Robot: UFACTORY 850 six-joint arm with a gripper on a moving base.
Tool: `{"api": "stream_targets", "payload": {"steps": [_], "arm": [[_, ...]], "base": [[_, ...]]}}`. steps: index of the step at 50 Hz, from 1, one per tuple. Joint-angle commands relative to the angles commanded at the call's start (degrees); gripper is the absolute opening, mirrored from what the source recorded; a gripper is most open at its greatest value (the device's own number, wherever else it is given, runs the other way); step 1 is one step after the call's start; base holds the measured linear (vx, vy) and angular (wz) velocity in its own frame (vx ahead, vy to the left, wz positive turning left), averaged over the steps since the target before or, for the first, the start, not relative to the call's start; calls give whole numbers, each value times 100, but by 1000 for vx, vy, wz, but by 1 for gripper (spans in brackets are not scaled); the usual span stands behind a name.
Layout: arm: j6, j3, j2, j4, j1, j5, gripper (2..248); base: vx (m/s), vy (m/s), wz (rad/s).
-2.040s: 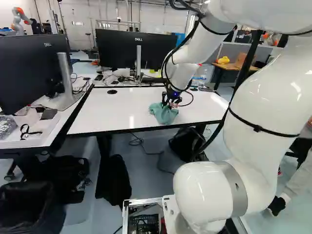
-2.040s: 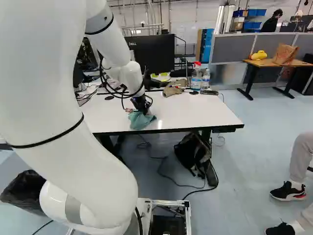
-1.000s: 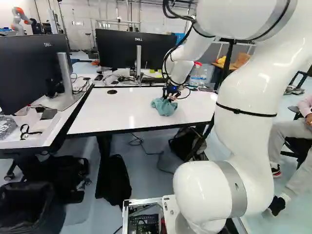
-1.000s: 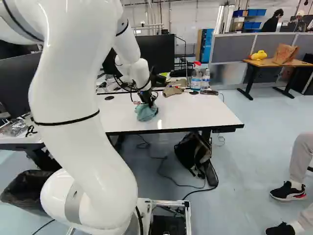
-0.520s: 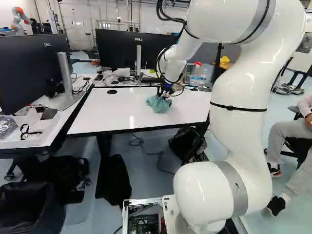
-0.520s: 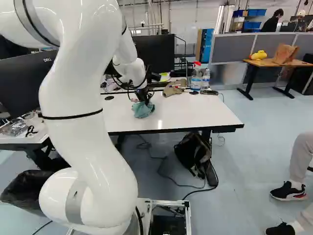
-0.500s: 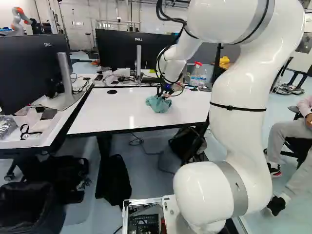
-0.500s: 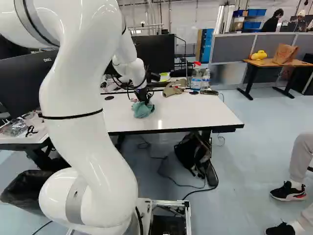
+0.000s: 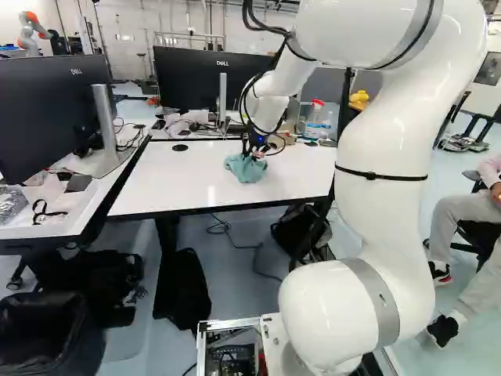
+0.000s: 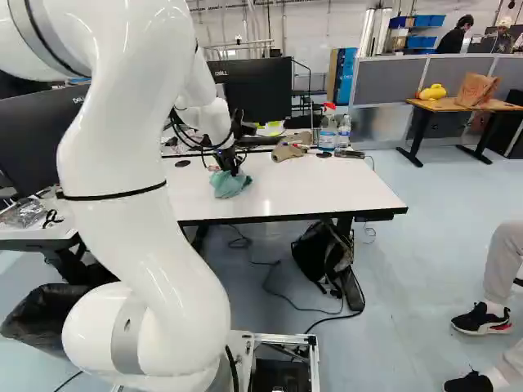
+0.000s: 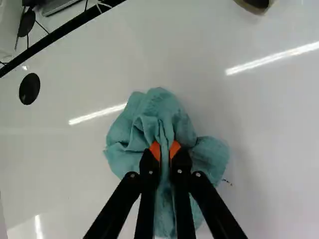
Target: Clean the table with the green towel
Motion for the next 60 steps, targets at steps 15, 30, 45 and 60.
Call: {"api": "stream_targets", "payload": {"steps": [15,30,45,60], "arm": [[0,418,342,0,80,0,41],[0,865,721,0,109,0,41],[0,1307,1110,0,142,0,41],[0,1333,1181,0,143,0,41]], "base": [[0,0,0],[0,0,0],[0,0,0],[0,0,0]]}}
